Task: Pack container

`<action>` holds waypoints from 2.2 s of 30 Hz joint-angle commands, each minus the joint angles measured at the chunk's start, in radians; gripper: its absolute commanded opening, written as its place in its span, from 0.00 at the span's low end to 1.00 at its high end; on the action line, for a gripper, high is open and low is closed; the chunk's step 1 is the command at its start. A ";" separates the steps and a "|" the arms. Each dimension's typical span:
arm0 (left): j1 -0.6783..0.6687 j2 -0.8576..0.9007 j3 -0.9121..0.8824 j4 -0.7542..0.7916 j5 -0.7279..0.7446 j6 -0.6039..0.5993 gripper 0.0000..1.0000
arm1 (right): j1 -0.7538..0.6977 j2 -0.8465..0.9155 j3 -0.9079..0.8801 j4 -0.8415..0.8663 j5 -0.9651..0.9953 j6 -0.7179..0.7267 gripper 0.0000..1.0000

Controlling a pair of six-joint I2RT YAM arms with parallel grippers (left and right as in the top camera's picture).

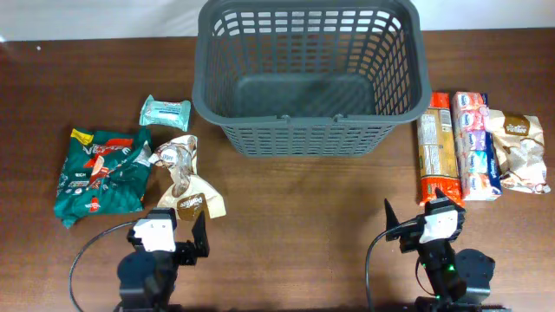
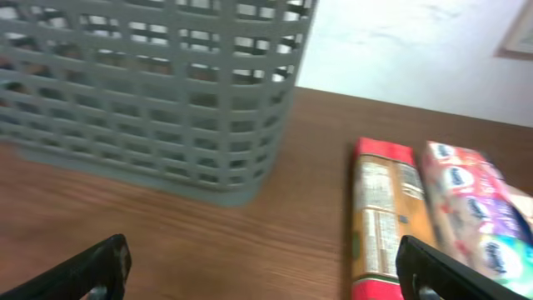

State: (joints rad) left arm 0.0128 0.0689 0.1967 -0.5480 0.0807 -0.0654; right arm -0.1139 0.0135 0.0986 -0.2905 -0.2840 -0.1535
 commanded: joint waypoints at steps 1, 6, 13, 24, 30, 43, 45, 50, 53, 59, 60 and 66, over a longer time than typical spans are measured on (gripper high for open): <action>-0.003 0.060 0.219 -0.090 -0.042 -0.013 0.99 | 0.010 -0.010 0.042 -0.018 -0.083 0.065 0.99; -0.003 0.268 0.527 -0.193 -0.196 -0.003 0.99 | 0.010 -0.010 0.163 -0.119 -0.067 0.073 0.99; 0.002 0.710 0.984 -0.420 -0.191 0.126 0.99 | 0.010 0.071 0.421 -0.375 0.175 0.072 0.99; 0.247 1.276 1.706 -0.780 0.061 0.166 0.99 | 0.010 0.544 0.875 -0.778 0.270 0.013 0.99; 0.293 1.329 1.732 -0.875 0.061 0.165 0.99 | 0.010 0.636 0.890 -0.769 0.164 0.013 0.99; 0.315 1.516 1.703 -0.921 -0.223 0.169 0.99 | 0.010 0.756 0.890 -0.743 -0.131 0.066 0.99; 0.332 1.584 1.694 -0.922 -0.230 0.192 0.99 | 0.010 0.769 0.890 -0.750 -0.131 0.067 0.99; 0.385 1.762 1.693 -0.945 -0.229 0.263 1.00 | 0.010 0.804 0.890 -0.754 -0.131 0.148 0.99; 0.425 1.832 1.693 -0.947 -0.226 0.261 0.97 | 0.010 0.824 0.890 -0.754 -0.131 0.156 0.99; 0.423 1.924 1.686 -0.926 -0.160 0.267 0.80 | 0.010 0.880 0.890 -0.754 -0.127 0.156 0.99; 0.414 1.930 1.682 -0.921 -0.160 0.279 0.81 | 0.010 0.887 0.890 -0.754 -0.127 0.156 0.99; 0.338 1.933 1.640 -0.866 -0.269 0.292 0.86 | 0.010 0.936 0.890 -0.753 -0.128 0.156 0.99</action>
State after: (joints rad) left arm 0.3943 1.9919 1.8652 -1.4277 -0.1223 0.2024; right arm -0.1131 0.9298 0.9726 -1.0443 -0.3954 -0.0029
